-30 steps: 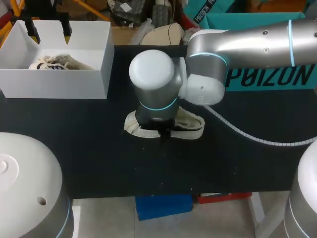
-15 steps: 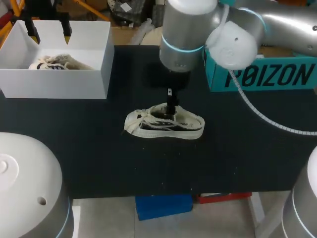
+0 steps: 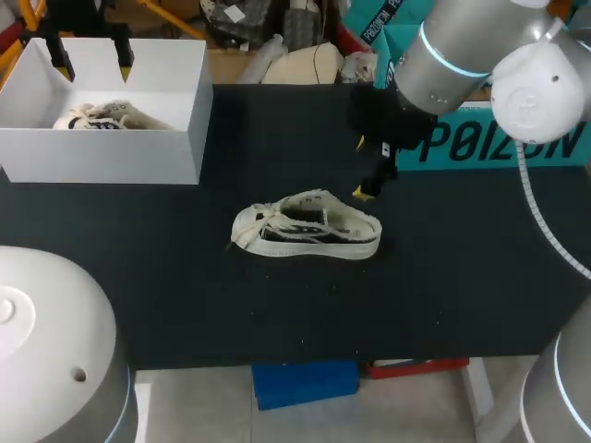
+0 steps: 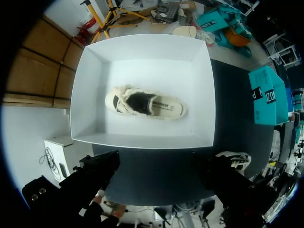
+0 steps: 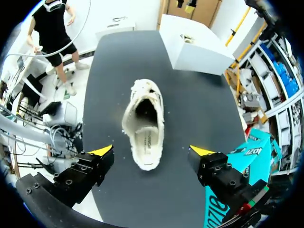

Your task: Take the shoe out of the shoebox, open the shoe tongue, remove and reinsert the insole, then place the shoe into the shoebox

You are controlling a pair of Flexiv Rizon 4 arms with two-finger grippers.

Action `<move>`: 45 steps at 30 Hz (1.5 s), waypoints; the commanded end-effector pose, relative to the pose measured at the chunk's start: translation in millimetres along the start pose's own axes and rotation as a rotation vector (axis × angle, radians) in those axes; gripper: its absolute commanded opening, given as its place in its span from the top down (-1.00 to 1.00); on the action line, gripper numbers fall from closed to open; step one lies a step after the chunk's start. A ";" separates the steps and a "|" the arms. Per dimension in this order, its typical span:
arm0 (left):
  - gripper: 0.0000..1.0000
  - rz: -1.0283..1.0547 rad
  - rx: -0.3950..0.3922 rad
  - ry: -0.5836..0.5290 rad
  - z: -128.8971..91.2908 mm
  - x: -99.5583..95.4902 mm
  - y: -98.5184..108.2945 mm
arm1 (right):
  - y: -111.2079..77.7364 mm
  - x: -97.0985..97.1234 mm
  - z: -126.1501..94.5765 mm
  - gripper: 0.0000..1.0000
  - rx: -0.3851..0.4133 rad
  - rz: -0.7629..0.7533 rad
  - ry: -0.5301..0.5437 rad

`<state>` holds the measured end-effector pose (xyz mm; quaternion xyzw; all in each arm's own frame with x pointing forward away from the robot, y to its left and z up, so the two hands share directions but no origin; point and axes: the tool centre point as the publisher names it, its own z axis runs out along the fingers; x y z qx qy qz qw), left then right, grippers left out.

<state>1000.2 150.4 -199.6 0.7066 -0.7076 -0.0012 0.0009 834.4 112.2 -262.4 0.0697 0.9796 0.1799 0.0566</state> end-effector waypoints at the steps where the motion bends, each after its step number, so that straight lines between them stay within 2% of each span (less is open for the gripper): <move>1: -1.00 0.000 0.000 0.000 0.1 0.0 -0.1 | -12.8 3.7 -1.7 -1.00 -0.200 -0.001 -0.005; 21: -1.00 0.000 0.000 0.000 0.1 0.0 -0.1 | -12.8 3.7 -1.7 -1.00 -0.200 -0.001 -0.005; 24: -1.00 0.000 0.000 0.000 0.1 0.0 -0.1 | -25.3 9.0 -2.0 -1.00 -0.321 -0.013 -0.033; 27: -1.00 0.000 0.000 0.000 0.1 0.0 -0.1 | -37.8 4.4 3.0 -1.00 -0.388 -0.069 -0.040; 33: -1.00 0.000 0.000 0.000 0.1 0.0 -0.1 | -55.6 -9.1 16.9 -1.00 -0.526 -0.087 -0.040; 41: -1.00 0.000 0.000 0.000 0.1 0.0 -0.1 | -68.2 -17.8 55.6 -1.00 -0.578 -0.064 0.016; 45: -1.00 0.000 0.000 0.000 0.1 0.0 -0.1 | -68.0 -16.7 70.8 -1.00 -0.599 -0.047 0.019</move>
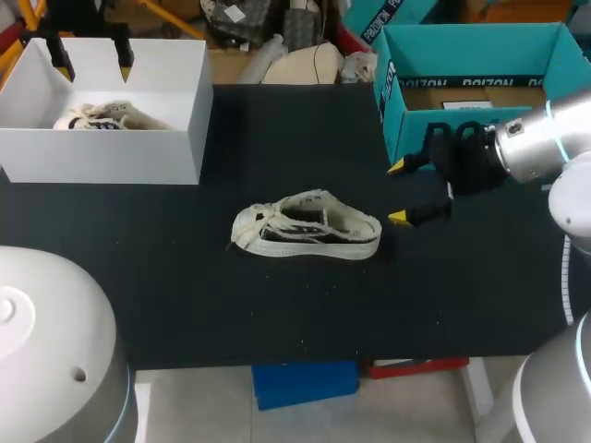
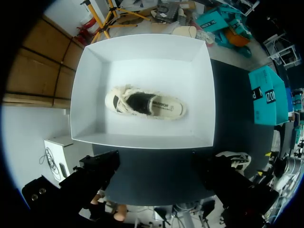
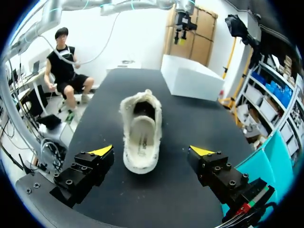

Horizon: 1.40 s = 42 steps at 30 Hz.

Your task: Take the shoe out of the shoebox, open the shoe tongue, remove and reinsert the insole, then place the shoe into the shoebox

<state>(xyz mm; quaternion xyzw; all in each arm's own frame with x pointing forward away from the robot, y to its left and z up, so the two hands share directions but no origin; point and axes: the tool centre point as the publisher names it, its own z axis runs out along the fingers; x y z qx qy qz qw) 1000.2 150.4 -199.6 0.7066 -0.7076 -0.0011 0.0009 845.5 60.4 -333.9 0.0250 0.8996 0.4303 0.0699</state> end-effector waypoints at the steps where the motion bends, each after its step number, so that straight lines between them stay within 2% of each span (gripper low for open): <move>1: -1.00 0.000 0.000 0.000 0.1 0.0 -0.1 | -7.9 -3.4 22.4 -1.00 -0.068 0.007 0.003; 15: -1.00 0.000 0.000 0.000 0.1 0.0 -0.1 | -20.8 24.3 61.3 -1.00 -0.097 0.069 0.014; 28: -1.00 0.000 0.000 0.000 0.1 0.0 -0.1 | -32.6 16.8 89.5 -1.00 -0.135 0.086 0.005; 42: -1.00 0.000 0.000 0.000 0.1 0.0 -0.1 | -44.4 26.6 98.8 -1.00 -0.150 0.131 0.005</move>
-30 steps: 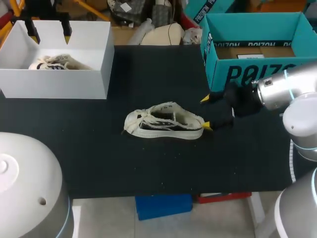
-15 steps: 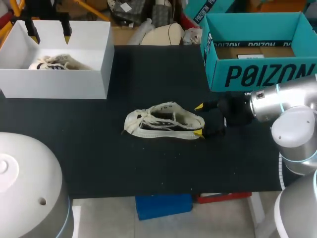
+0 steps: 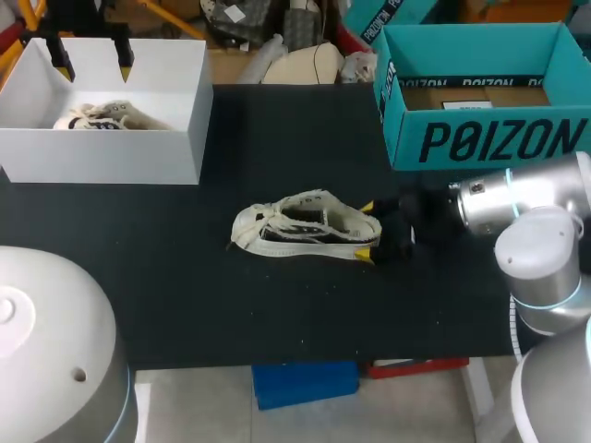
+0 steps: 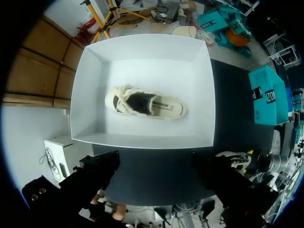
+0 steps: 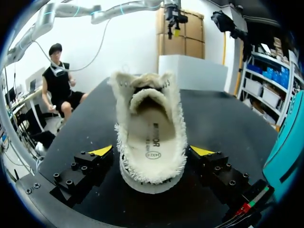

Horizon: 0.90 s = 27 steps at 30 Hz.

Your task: Take the shoe out of the shoebox, open the shoe tongue, remove and reinsert the insole, then place the shoe into the shoebox

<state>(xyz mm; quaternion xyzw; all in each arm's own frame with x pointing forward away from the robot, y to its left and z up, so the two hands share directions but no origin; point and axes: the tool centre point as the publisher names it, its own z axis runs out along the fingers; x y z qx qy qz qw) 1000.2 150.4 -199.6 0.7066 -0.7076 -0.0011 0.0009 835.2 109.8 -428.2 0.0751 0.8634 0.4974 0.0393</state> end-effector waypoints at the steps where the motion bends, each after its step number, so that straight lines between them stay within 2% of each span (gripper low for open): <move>1: -1.00 0.000 0.000 0.000 0.1 0.0 -0.1 | -3.7 0.9 4.8 -1.00 -0.007 0.004 -0.005; 15: -1.00 0.000 0.000 0.000 0.1 0.0 -0.1 | -4.4 -3.5 15.3 -1.00 -0.023 0.009 0.003; 16: -1.00 0.000 0.000 0.000 0.1 0.0 -0.1 | -4.3 -3.7 15.9 -0.77 -0.022 0.009 0.006; 17: -1.00 0.000 0.000 0.000 0.1 0.0 -0.1 | -4.3 -3.7 16.3 0.58 -0.022 0.012 0.007; 18: -1.00 0.000 0.000 0.000 0.1 0.0 -0.1 | -4.3 -3.7 16.3 1.00 -0.022 0.012 0.007; 25: -1.00 0.000 0.000 0.000 0.1 0.0 -0.1 | -4.3 -3.7 16.3 1.00 -0.022 0.012 0.007; 27: -1.00 0.023 0.097 -0.103 -11.0 8.8 -9.7 | -4.3 -3.7 16.3 1.00 -0.022 0.012 0.007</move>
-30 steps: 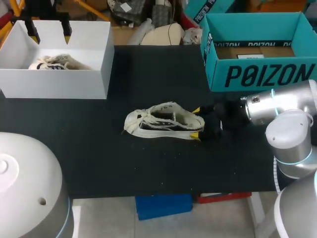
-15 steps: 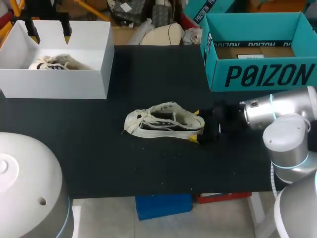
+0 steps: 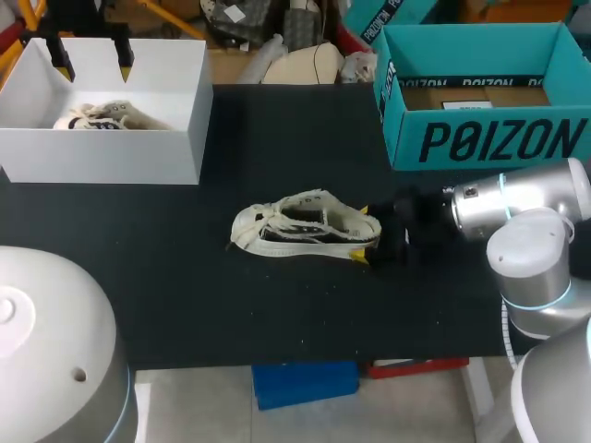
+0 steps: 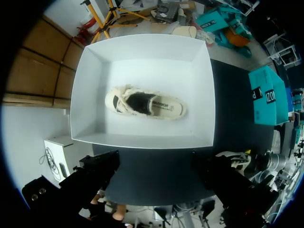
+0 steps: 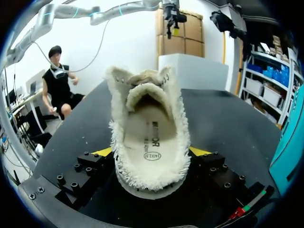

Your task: Take the shoe out of the shoebox, open the shoe tongue, remove and reinsert the insole, then place the shoe into the shoebox

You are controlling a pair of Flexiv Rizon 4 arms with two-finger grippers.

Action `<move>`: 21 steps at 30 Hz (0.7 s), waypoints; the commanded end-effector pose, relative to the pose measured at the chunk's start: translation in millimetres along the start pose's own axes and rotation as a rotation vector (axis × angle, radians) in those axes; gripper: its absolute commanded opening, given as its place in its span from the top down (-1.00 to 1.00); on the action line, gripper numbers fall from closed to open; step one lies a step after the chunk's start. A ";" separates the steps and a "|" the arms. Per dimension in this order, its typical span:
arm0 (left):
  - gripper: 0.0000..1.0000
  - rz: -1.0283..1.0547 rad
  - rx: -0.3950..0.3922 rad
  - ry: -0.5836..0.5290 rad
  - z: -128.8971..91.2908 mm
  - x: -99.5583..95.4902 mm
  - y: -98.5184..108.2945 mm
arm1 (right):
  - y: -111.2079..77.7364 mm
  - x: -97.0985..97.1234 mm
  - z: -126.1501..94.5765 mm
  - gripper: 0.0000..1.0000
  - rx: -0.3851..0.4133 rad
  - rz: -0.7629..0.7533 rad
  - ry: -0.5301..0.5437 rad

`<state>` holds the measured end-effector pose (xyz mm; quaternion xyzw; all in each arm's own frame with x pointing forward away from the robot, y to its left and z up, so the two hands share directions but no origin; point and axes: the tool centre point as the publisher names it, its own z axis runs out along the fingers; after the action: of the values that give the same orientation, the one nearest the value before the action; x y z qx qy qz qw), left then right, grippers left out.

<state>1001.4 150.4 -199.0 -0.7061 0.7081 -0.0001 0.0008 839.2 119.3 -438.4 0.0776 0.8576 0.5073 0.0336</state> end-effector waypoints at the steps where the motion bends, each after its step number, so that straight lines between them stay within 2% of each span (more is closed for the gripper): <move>1: -1.00 0.031 0.125 -0.130 -16.3 16.3 -10.1 | -0.5 -1.3 2.4 1.00 0.000 0.001 -0.001; 3: -1.00 0.018 0.121 -0.124 -28.1 36.1 -10.5 | -0.5 -1.3 2.4 1.00 0.000 0.001 -0.001; 5: -1.00 0.032 0.161 -0.132 -31.9 58.6 -5.1 | -0.5 -1.3 2.4 1.00 0.000 0.001 -0.001; 8: -1.00 -0.003 0.118 -0.123 -31.3 97.8 6.3 | -0.5 -1.3 2.4 1.00 0.000 0.001 -0.001; 10: -1.00 -0.004 0.083 -0.106 -28.8 124.4 18.7 | -0.5 -1.3 2.4 1.00 0.000 0.001 -0.001; 15: -1.00 0.028 0.061 -0.111 -19.5 193.1 60.2 | -0.5 -1.3 2.4 1.00 0.000 0.001 -0.001; 18: -1.00 0.071 0.076 -0.098 -16.9 226.0 85.2 | -0.5 -1.3 2.4 1.00 0.000 0.001 -0.001; 21: -1.00 0.086 0.042 -0.098 -12.2 252.9 106.8 | -0.5 -1.3 2.4 1.00 0.000 0.001 -0.001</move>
<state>914.1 -67.7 -182.2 -0.6760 0.7364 0.0069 0.0247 839.5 119.5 -438.6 0.0774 0.8571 0.5082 0.0339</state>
